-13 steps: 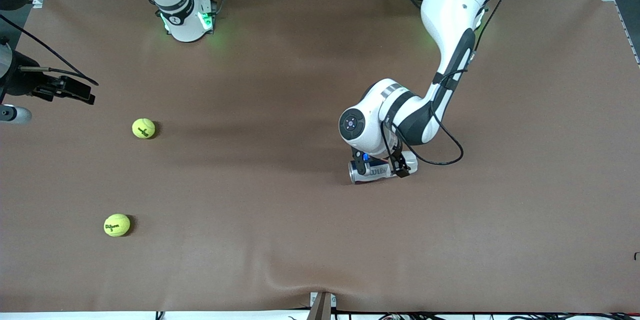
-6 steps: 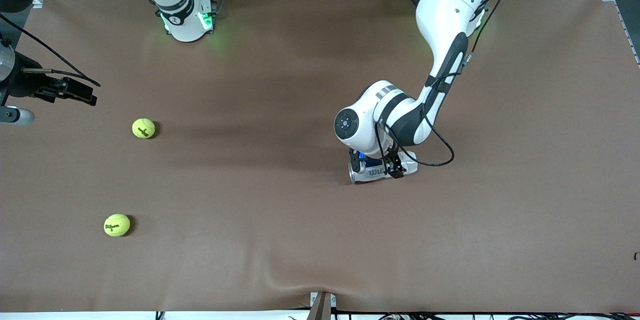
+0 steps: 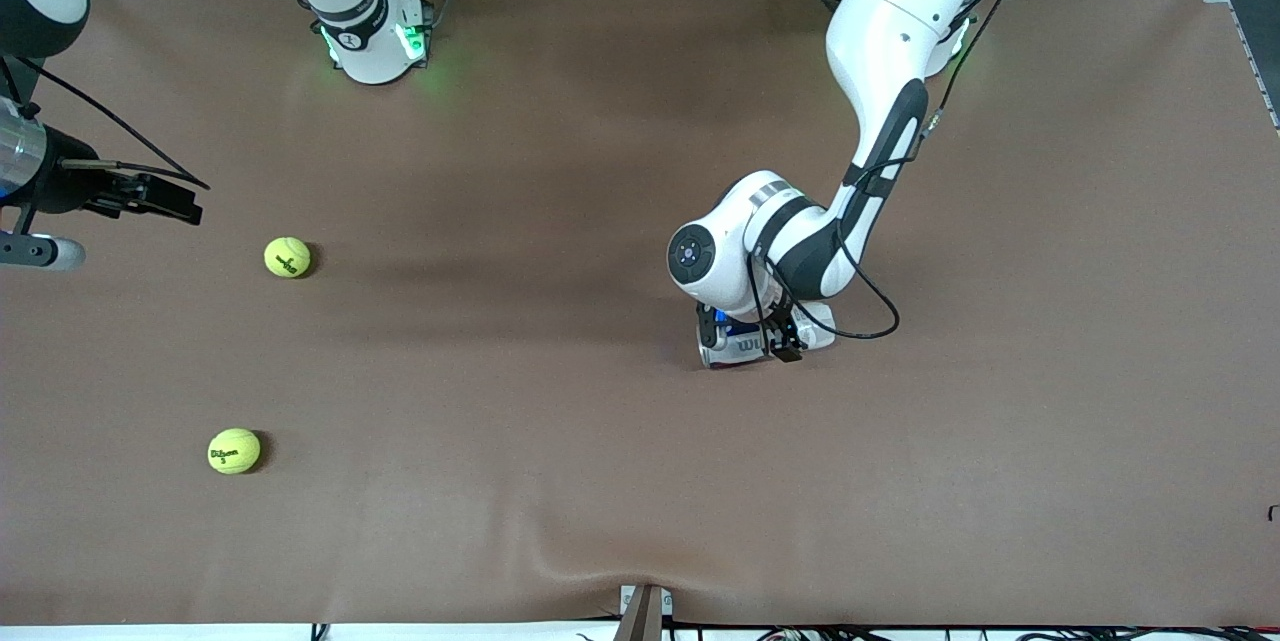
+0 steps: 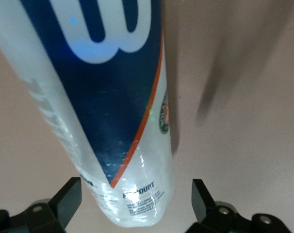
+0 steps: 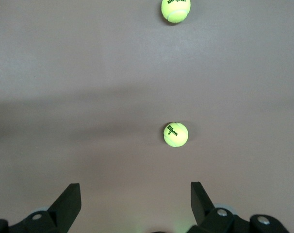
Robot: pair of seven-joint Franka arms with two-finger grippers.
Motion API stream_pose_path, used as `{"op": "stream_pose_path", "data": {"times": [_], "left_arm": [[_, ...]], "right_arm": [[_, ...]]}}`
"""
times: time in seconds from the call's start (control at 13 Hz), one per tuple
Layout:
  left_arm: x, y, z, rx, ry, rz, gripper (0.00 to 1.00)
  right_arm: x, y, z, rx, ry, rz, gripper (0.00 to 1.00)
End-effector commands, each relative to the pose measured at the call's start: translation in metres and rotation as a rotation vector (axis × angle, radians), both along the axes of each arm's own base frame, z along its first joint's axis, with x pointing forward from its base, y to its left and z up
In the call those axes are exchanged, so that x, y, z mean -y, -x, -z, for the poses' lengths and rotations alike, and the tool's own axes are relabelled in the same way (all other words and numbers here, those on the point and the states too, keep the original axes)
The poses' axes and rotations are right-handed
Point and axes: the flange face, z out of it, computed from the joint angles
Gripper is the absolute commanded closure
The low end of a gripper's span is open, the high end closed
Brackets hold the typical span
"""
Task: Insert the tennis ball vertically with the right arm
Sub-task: 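Reach the right gripper toward the nearer tennis ball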
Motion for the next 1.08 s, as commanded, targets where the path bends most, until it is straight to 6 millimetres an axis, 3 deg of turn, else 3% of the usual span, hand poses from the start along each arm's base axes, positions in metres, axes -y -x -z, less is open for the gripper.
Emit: {"op": "stream_pose_path", "data": {"times": [0.0, 0.46, 0.77, 1.0], "left_arm": [[0.004, -0.004, 0.003, 0.014, -0.020, 0.042, 0.00], [0.004, -0.002, 0.016, 0.013, -0.047, 0.060, 0.00], [0.001, -0.003, 0.021, 0.007, -0.054, 0.059, 0.00], [-0.001, -0.006, 0.025, 0.014, -0.043, 0.062, 0.00]], "right_arm": [[0.005, -0.004, 0.007, 0.003, 0.011, 0.007, 0.00], [0.014, -0.012, 0.022, -0.002, 0.014, 0.020, 0.00], [0.041, -0.022, 0.046, -0.006, 0.002, -0.026, 0.00], [0.042, -0.017, 0.065, -0.038, -0.004, -0.025, 0.00]]}}
